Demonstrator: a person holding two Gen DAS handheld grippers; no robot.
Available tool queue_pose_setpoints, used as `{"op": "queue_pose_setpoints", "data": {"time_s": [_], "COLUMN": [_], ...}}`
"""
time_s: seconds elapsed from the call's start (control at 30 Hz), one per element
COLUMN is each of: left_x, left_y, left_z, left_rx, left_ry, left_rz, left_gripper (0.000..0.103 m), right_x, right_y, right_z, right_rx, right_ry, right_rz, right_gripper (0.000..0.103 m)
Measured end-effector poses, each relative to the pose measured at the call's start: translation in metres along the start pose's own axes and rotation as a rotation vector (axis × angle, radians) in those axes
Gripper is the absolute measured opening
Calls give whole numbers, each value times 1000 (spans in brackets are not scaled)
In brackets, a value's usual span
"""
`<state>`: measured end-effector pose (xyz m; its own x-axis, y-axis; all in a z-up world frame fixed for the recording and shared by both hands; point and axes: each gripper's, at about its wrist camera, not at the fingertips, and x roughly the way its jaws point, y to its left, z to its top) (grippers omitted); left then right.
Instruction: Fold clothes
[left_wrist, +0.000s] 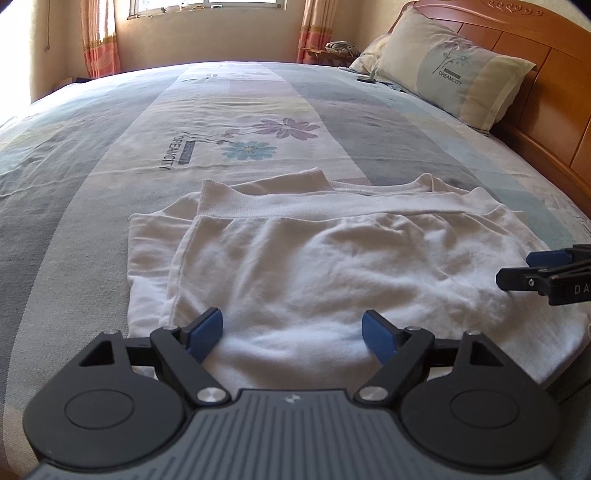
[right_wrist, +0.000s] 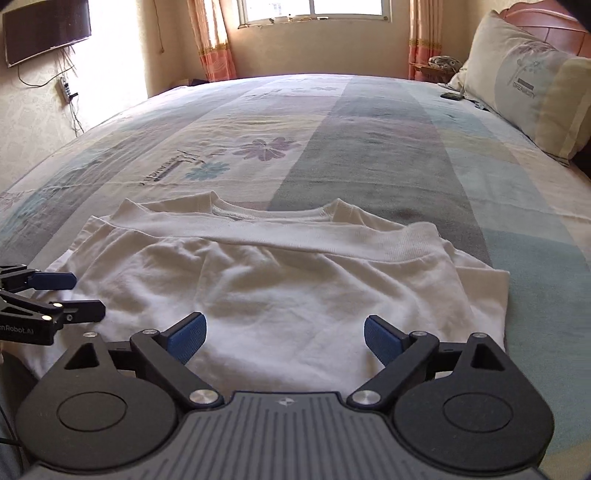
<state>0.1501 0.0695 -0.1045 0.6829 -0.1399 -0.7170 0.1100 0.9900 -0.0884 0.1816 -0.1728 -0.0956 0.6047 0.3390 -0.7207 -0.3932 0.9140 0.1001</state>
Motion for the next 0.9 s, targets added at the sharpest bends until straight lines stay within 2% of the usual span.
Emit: {"op": "queue_pose_setpoints", "data": {"time_s": [0.17, 0.3, 0.4, 0.5, 0.6, 0.77, 0.9], "left_x": [-14, -21, -16, -10, -23, -29, -23], "left_y": [-10, -21, -23, -15, -16, -33, -32], "left_z": [4, 8, 4, -2, -4, -5, -15], "left_rx": [22, 50, 48, 3, 3, 59, 29], "left_ry": [-10, -40, -14, 31, 11, 5, 54], "left_rz": [25, -7, 3, 20, 7, -27, -17], "left_gripper": [83, 83, 83, 83, 83, 83, 83], "right_x": [-16, -32, -30, -26, -35, -57, -57], "right_y": [-25, -20, -16, -21, -31, -30, -20], "right_z": [-11, -16, -21, -30, -36, -41, -48], "right_rx": [104, 78, 66, 93, 117, 124, 103], "right_ry": [-19, -65, -47, -17, -17, -54, -31], "right_rz": [-28, 12, 18, -18, -47, -1, 20], "right_gripper": [95, 97, 97, 97, 97, 98, 98]}}
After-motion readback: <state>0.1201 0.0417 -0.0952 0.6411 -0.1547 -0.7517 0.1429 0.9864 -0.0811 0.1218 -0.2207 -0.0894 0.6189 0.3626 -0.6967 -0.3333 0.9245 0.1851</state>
